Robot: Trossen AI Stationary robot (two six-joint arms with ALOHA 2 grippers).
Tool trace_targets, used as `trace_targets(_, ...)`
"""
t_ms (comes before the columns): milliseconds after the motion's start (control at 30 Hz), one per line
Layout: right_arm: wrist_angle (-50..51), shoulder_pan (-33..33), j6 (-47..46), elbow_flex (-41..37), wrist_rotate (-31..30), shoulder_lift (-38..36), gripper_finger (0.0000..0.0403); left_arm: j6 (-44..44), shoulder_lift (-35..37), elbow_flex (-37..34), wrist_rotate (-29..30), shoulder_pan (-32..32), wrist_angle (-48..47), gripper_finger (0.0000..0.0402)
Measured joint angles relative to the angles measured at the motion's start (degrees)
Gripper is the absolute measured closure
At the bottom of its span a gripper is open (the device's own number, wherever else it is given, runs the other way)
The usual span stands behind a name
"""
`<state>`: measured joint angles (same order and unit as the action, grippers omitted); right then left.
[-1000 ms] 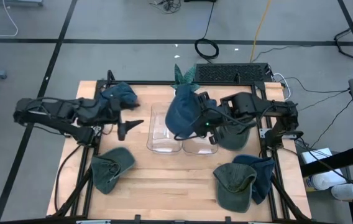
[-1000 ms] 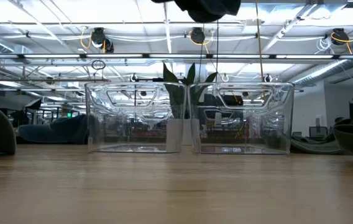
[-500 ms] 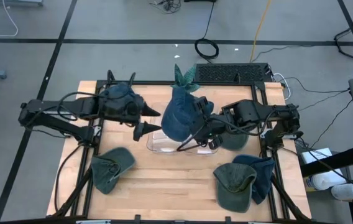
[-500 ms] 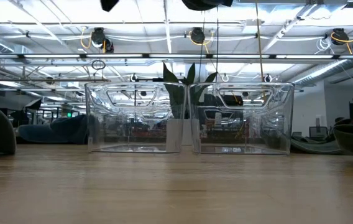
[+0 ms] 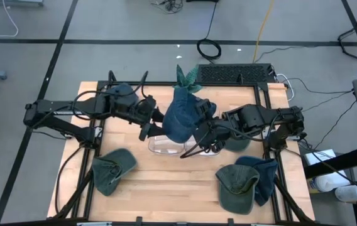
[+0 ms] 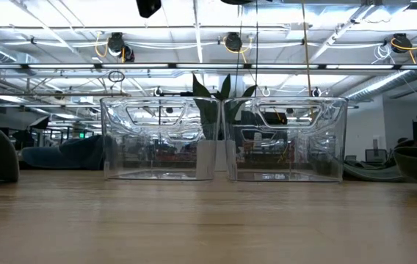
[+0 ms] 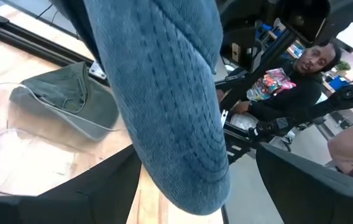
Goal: Pick & Place hat
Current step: Put the top right blue cap into the left transparent bin
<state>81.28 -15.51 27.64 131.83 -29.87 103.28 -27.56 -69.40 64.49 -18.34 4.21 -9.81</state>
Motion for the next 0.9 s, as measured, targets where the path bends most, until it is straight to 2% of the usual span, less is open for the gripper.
trace_targets(267,0.05,0.02,-0.55,0.0,0.5,0.0,0.0403,3.01,0.43,0.0,0.43,0.07,-0.03,0.0078)
trace_targets(433,0.0,0.02,-1.42,-0.02,5.76,0.0,0.0403,18.06,0.74,0.0,5.39,0.07,0.37,0.0078)
trace_targets(633,1.21,0.07,-3.42,-0.04,6.12,0.0,0.0403,35.5,0.89,-0.02,11.25,-0.29,0.23,0.0078)
trace_targets(700,1.87,0.04,-4.26,-0.05,6.45,0.0,0.0403,40.79,0.92,-0.02,13.12,-0.85,0.2,0.0078)
trace_targets(800,1.9,0.46,-4.66,-0.06,10.02,-0.02,0.0403,49.79,0.94,-0.02,15.66,-2.46,-0.05,0.0078)
trace_targets(900,1.43,1.03,-4.65,-0.07,12.37,-0.02,0.0403,58.08,0.92,-0.02,20.22,-4.87,-0.58,0.0078)
